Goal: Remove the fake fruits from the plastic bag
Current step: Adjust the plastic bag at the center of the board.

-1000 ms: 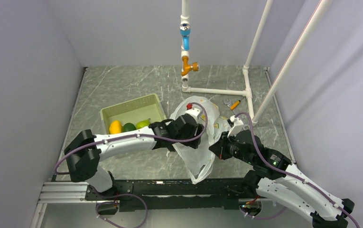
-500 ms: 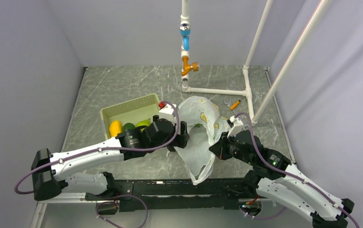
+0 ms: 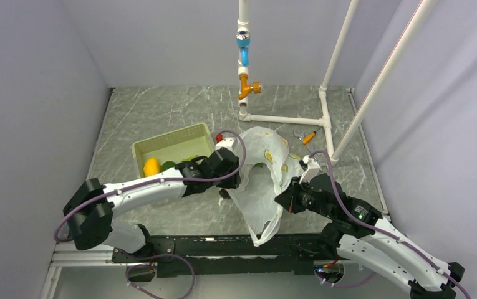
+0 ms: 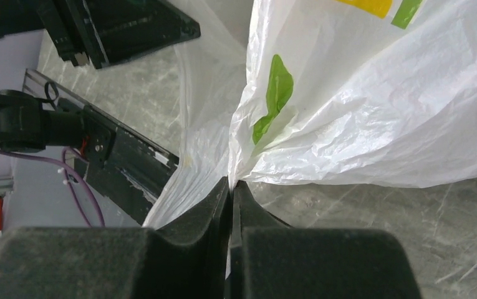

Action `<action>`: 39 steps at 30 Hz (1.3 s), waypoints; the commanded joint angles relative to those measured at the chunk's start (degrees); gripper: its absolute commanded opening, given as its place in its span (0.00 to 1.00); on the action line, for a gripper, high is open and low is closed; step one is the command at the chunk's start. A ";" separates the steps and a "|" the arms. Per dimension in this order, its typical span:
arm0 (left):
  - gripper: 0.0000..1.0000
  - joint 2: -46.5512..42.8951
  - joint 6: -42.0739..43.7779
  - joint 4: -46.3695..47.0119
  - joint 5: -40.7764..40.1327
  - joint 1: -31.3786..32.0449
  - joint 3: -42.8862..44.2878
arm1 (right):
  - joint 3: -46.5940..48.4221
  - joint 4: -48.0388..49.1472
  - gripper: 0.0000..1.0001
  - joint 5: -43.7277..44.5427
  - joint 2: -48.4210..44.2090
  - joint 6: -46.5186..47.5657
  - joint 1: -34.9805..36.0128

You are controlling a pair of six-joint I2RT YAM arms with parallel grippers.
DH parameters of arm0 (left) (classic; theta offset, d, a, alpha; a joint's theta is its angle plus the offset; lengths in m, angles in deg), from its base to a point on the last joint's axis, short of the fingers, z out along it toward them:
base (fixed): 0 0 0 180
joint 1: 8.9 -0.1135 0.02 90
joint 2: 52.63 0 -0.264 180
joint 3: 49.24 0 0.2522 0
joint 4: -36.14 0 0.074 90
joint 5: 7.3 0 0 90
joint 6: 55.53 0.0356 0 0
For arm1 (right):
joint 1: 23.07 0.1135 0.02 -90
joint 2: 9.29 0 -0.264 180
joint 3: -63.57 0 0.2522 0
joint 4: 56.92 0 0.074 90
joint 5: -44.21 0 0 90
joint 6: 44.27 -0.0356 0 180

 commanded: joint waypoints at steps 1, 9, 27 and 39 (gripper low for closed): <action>0.31 1.11 1.87 4.49 6.52 -2.58 4.50 | -0.81 1.39 0.12 -1.32 0.11 -1.93 0.10; 0.00 -8.33 -4.54 21.61 25.29 -9.19 -2.54 | 7.28 0.41 0.55 3.56 0.71 3.17 0.06; 0.00 -8.15 -21.33 45.78 38.39 -15.50 -12.38 | 33.00 -1.10 0.99 22.38 19.48 27.04 0.16; 0.00 -11.21 -18.48 39.38 36.42 -15.73 -12.43 | 18.32 16.12 0.67 -5.33 21.83 27.54 0.12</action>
